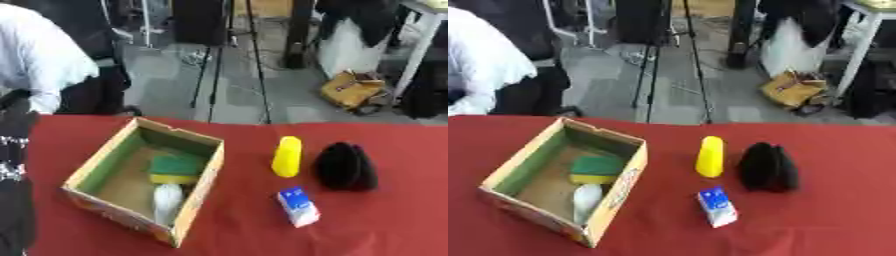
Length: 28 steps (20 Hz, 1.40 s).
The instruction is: Pick up objects on the table and place them in the box.
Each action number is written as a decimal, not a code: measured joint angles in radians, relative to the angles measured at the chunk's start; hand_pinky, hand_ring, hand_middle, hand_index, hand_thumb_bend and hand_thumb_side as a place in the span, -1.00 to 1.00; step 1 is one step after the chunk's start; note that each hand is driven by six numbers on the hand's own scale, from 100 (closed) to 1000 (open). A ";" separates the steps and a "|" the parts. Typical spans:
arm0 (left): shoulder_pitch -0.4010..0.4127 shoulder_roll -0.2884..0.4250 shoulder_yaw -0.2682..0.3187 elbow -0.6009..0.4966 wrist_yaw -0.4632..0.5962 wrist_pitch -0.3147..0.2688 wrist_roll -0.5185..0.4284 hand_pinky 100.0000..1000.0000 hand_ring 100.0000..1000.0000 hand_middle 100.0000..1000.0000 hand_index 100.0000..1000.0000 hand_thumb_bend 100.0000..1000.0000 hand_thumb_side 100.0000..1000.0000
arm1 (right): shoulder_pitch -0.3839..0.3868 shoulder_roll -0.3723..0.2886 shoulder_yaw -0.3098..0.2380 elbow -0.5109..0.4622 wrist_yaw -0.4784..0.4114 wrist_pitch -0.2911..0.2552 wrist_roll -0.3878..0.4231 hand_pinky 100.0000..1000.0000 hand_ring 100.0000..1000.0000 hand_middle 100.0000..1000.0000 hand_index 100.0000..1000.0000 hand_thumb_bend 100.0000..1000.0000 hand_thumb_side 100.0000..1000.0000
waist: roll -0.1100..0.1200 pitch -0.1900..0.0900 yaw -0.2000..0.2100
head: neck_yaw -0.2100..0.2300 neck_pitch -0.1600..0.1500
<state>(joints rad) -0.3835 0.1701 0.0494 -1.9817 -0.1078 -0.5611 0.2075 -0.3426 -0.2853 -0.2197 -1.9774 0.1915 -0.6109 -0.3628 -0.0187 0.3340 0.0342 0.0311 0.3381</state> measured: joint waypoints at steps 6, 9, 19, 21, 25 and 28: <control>0.007 0.000 0.000 0.000 -0.001 0.002 0.002 0.88 0.83 0.91 0.81 -1.00 0.80 | -0.001 0.000 0.000 0.000 0.009 0.017 -0.002 0.77 0.88 0.62 0.78 -1.00 1.00 | -0.002 -0.001 -0.004 | 0.001 0.000; 0.008 0.000 0.000 0.000 -0.002 0.003 0.004 0.88 0.83 0.91 0.82 -1.00 0.80 | -0.009 -0.007 0.001 0.000 0.037 0.061 0.002 0.78 0.88 0.64 0.82 -0.84 1.00 | -0.008 -0.007 -0.007 | 0.001 0.000; 0.017 0.000 0.000 0.000 -0.004 0.008 -0.001 0.88 0.83 0.91 0.81 -1.00 0.80 | -0.047 -0.071 0.076 0.000 0.246 0.220 0.161 0.82 0.92 0.66 0.80 -0.28 1.00 | -0.029 -0.023 -0.010 | 0.001 0.001; 0.018 0.000 0.000 0.000 -0.004 0.009 -0.001 0.88 0.83 0.91 0.81 -1.00 0.80 | -0.053 -0.075 0.095 0.000 0.290 0.239 0.199 0.84 0.92 0.65 0.79 -0.26 1.00 | -0.032 -0.026 -0.012 | 0.001 0.002; 0.021 0.000 -0.001 0.000 -0.004 0.013 -0.006 0.88 0.83 0.91 0.80 -1.00 0.79 | -0.063 -0.078 0.125 0.000 0.364 0.270 0.244 0.85 0.93 0.65 0.77 -0.24 1.00 | -0.036 -0.031 -0.014 | 0.000 0.002; 0.024 0.000 -0.001 0.000 -0.004 0.014 -0.007 0.88 0.83 0.90 0.80 -1.00 0.79 | -0.063 -0.078 0.146 0.000 0.408 0.283 0.268 0.86 0.95 0.67 0.79 -0.17 1.00 | -0.040 -0.036 -0.014 | 0.000 0.002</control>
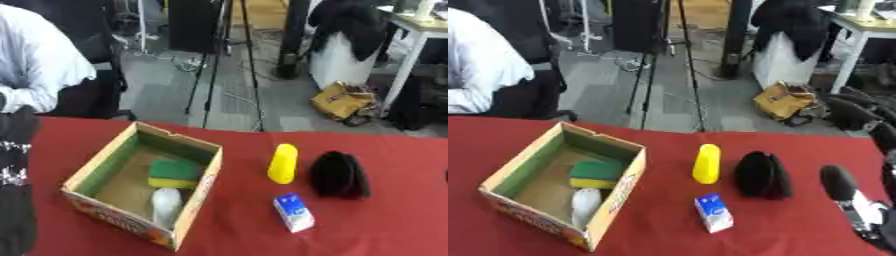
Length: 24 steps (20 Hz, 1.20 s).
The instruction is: Pick up objects on the table and place them in the box.
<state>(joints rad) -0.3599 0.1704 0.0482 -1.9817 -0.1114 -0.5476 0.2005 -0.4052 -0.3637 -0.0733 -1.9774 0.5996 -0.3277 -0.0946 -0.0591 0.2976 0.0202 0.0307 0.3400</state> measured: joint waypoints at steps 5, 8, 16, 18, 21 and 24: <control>0.002 0.000 -0.005 0.000 0.003 0.004 -0.004 0.88 0.83 0.90 0.79 -1.00 0.79 | 0.005 0.018 0.028 0.000 0.095 0.032 0.050 0.88 0.95 0.65 0.79 -0.12 1.00 | -0.004 -0.007 -0.002 | -0.005 0.000; 0.002 0.000 -0.006 0.000 0.004 0.006 -0.006 0.88 0.83 0.90 0.79 -1.00 0.78 | 0.019 0.044 0.051 0.000 0.161 0.041 0.076 0.89 0.97 0.67 0.80 -0.09 1.00 | -0.006 -0.008 -0.003 | -0.009 0.000; 0.004 0.000 -0.010 0.000 0.010 0.009 -0.015 0.89 0.83 0.89 0.77 -1.00 0.78 | 0.044 0.101 0.099 0.000 0.282 0.066 0.151 0.84 0.94 0.65 0.81 -0.23 1.00 | -0.012 -0.012 -0.005 | -0.018 -0.001; 0.006 -0.001 -0.012 0.000 0.012 0.010 -0.017 0.89 0.84 0.89 0.76 -1.00 0.78 | 0.045 0.125 0.108 0.000 0.322 0.081 0.163 0.83 0.94 0.64 0.85 -0.18 1.00 | -0.012 -0.012 -0.004 | -0.021 -0.001; 0.006 -0.009 -0.012 0.000 0.014 0.013 -0.021 0.89 0.84 0.89 0.76 -1.00 0.79 | 0.049 0.168 0.116 0.005 0.377 0.095 0.170 0.84 0.95 0.64 0.85 -0.10 1.00 | -0.012 -0.012 0.000 | -0.027 -0.001; 0.006 -0.009 -0.017 0.000 0.020 0.017 -0.025 0.89 0.84 0.88 0.75 -1.00 0.78 | 0.054 0.212 0.120 0.023 0.440 0.096 0.167 0.85 0.95 0.64 0.82 -0.08 1.00 | -0.012 -0.012 0.001 | -0.030 -0.001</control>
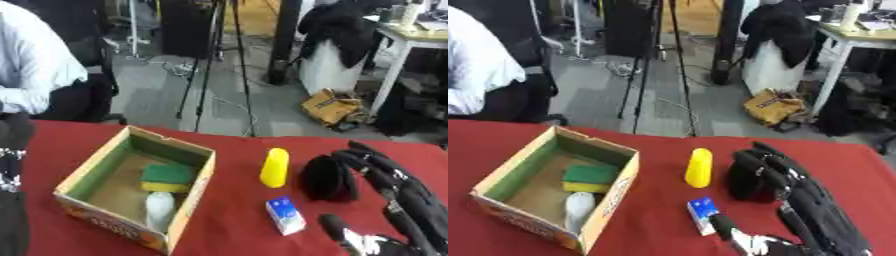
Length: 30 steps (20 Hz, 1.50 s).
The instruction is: Pick up objects on the table and place them in the box.
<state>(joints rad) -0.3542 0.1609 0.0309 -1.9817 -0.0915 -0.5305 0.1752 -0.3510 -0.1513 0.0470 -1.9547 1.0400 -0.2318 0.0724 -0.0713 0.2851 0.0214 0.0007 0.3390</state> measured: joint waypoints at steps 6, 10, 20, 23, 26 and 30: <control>-0.001 -0.008 -0.007 0.000 0.009 0.005 -0.009 0.89 0.84 0.87 0.74 -1.00 0.78 | 0.003 0.081 -0.009 0.034 0.196 0.007 -0.025 0.85 0.96 0.62 0.77 -0.27 1.00 | 0.000 0.001 0.008 | -0.017 -0.001; -0.011 -0.013 -0.014 0.000 0.019 0.006 -0.017 0.89 0.84 0.87 0.72 -1.00 0.78 | 0.010 0.135 -0.020 0.045 0.298 0.021 -0.017 0.89 1.00 0.62 0.81 -0.13 1.00 | 0.008 0.014 0.017 | -0.031 -0.009; -0.034 -0.035 -0.033 0.000 0.046 0.016 -0.044 0.90 0.85 0.86 0.71 -1.00 0.77 | 0.027 0.218 -0.060 0.053 0.406 0.063 -0.010 0.99 1.00 0.71 0.92 0.01 1.00 | 0.025 0.049 0.049 | -0.062 -0.027; -0.041 -0.040 -0.039 0.000 0.055 0.018 -0.053 0.90 0.85 0.86 0.70 -1.00 0.77 | 0.028 0.230 -0.077 0.065 0.437 0.079 -0.008 1.00 1.00 0.73 0.94 0.07 1.00 | 0.027 0.058 0.060 | -0.064 -0.035; -0.047 -0.044 -0.044 0.000 0.063 0.021 -0.059 0.91 0.85 0.86 0.70 -1.00 0.78 | 0.026 0.240 -0.097 0.076 0.460 0.097 -0.004 1.00 1.00 0.74 0.95 0.10 1.00 | 0.029 0.067 0.072 | -0.067 -0.039; -0.056 -0.052 -0.050 0.000 0.074 0.023 -0.068 0.91 0.85 0.86 0.69 -1.00 0.77 | 0.014 0.259 -0.124 0.084 0.484 0.123 0.012 1.00 1.00 0.75 0.98 0.14 1.00 | 0.025 0.076 0.096 | -0.074 -0.045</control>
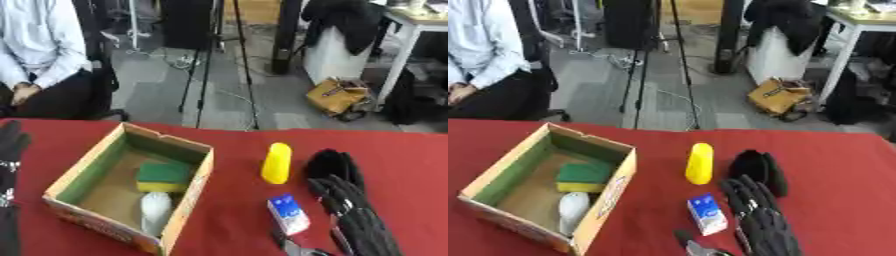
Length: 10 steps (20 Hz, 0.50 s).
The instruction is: Pick up objects on the table and place them in the box.
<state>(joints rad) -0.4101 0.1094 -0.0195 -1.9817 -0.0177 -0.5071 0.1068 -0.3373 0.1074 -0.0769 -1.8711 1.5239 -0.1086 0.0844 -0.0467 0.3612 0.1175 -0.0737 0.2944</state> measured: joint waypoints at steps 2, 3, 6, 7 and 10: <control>-0.003 -0.001 -0.003 0.000 0.006 0.001 -0.004 0.91 0.85 0.86 0.69 -1.00 0.77 | -0.008 0.009 -0.018 0.002 0.010 0.018 0.012 1.00 1.00 0.76 0.98 0.15 1.00 | 0.001 0.001 0.006 | -0.004 0.000; -0.003 -0.001 -0.005 0.000 0.007 0.001 -0.006 0.91 0.86 0.86 0.69 -1.00 0.77 | -0.012 0.014 -0.028 0.006 0.016 0.027 0.019 1.00 1.00 0.76 0.98 0.16 1.00 | 0.001 0.001 0.009 | -0.006 0.000; -0.003 -0.002 -0.006 0.000 0.012 0.002 -0.010 0.91 0.85 0.86 0.69 -1.00 0.76 | -0.031 0.028 -0.061 0.015 0.033 0.059 0.044 1.00 1.00 0.77 1.00 0.16 1.00 | 0.003 0.004 0.014 | -0.010 0.000; -0.005 -0.004 -0.006 0.000 0.013 0.003 -0.011 0.91 0.85 0.86 0.69 -1.00 0.76 | -0.040 0.032 -0.073 0.018 0.038 0.070 0.053 1.00 1.00 0.77 1.00 0.17 1.00 | 0.005 0.004 0.016 | -0.012 0.000; -0.010 -0.010 -0.009 0.000 0.017 0.004 -0.015 0.91 0.85 0.86 0.69 -1.00 0.76 | -0.064 0.043 -0.104 0.023 0.051 0.103 0.081 1.00 1.00 0.78 1.00 0.15 1.00 | 0.008 0.005 0.022 | -0.018 0.000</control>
<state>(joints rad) -0.4197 0.0997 -0.0280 -1.9817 -0.0011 -0.5030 0.0916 -0.4011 0.1503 -0.1808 -1.8484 1.5752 -0.0056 0.1652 -0.0389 0.3658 0.1398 -0.0918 0.2943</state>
